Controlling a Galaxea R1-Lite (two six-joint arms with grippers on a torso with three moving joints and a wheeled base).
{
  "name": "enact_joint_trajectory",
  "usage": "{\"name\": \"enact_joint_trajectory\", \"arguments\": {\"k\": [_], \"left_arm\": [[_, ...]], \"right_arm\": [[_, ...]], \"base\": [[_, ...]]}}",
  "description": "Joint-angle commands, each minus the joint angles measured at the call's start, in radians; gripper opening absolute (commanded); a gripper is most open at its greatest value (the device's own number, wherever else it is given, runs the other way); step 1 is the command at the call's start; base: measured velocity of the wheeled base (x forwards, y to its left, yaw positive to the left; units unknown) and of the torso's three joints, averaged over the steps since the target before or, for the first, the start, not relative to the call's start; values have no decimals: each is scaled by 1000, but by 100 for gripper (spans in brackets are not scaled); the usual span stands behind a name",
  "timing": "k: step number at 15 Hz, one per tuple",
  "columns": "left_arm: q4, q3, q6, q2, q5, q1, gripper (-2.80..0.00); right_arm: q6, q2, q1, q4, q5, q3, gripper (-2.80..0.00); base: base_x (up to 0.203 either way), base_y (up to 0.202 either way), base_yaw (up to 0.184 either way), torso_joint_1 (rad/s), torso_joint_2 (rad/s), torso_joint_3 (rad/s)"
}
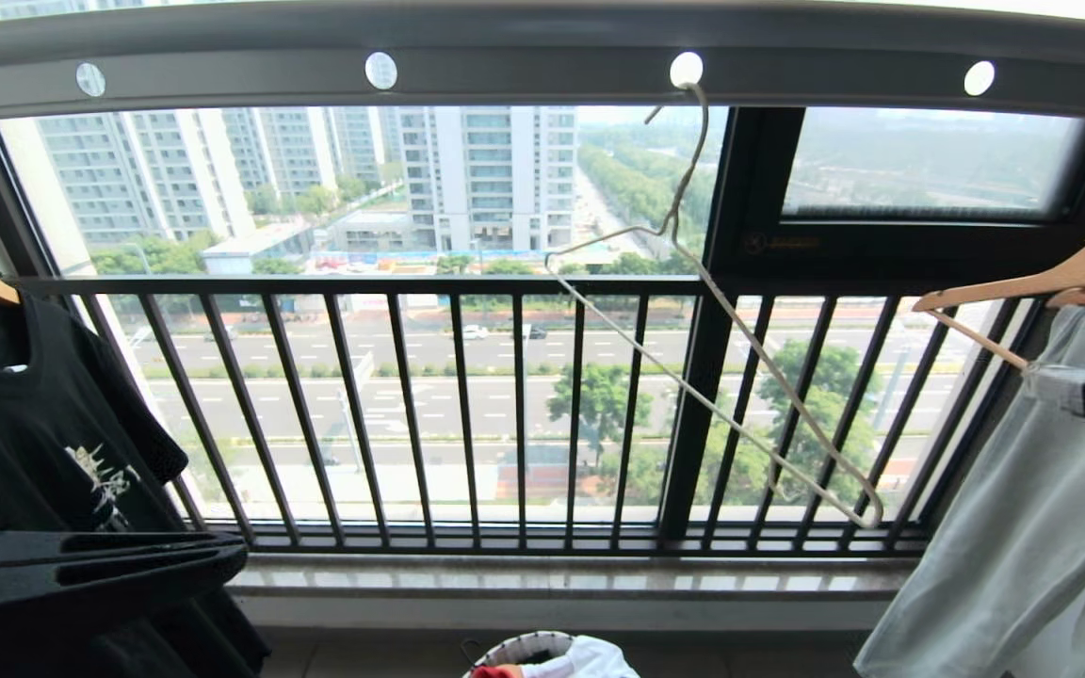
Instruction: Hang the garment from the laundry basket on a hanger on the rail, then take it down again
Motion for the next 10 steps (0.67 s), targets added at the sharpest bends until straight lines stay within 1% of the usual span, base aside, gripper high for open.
{"name": "enact_joint_trajectory", "arguments": {"k": [1, 3, 4, 5, 6, 7, 8, 10], "left_arm": [[-69, 132, 3, -42, 25, 16, -280], [-102, 207, -1, -156, 69, 25, -280], [-109, 251, -2, -218, 117, 26, -280], [-112, 291, -6, -274, 212, 28, -280], [-115, 331, -16, -330, 349, 37, -280], [-116, 368, -41, -379, 420, 72, -280], [-117, 382, -68, -429, 435, 115, -280], [-118, 402, -123, -521, 448, 220, -280]], "right_arm": [[-3, -230, -46, -14, 10, 90, -280], [-1, -332, -118, -21, 16, 154, -280], [5, -374, -171, -23, 18, 188, -280], [40, -406, -216, -24, 19, 230, -280], [102, -418, -250, -24, 20, 265, -280], [173, -421, -274, -23, 17, 286, -280], [213, -422, -308, -20, 14, 305, -280], [227, -442, -384, -23, 16, 396, -280]], "base": [[0, 0, 0, 0, 0, 0], [0, 0, 0, 0, 0, 0], [0, 0, 0, 0, 0, 0], [0, 0, 0, 0, 0, 0], [0, 0, 0, 0, 0, 0], [0, 0, 0, 0, 0, 0], [0, 0, 0, 0, 0, 0], [0, 0, 0, 0, 0, 0]]}}
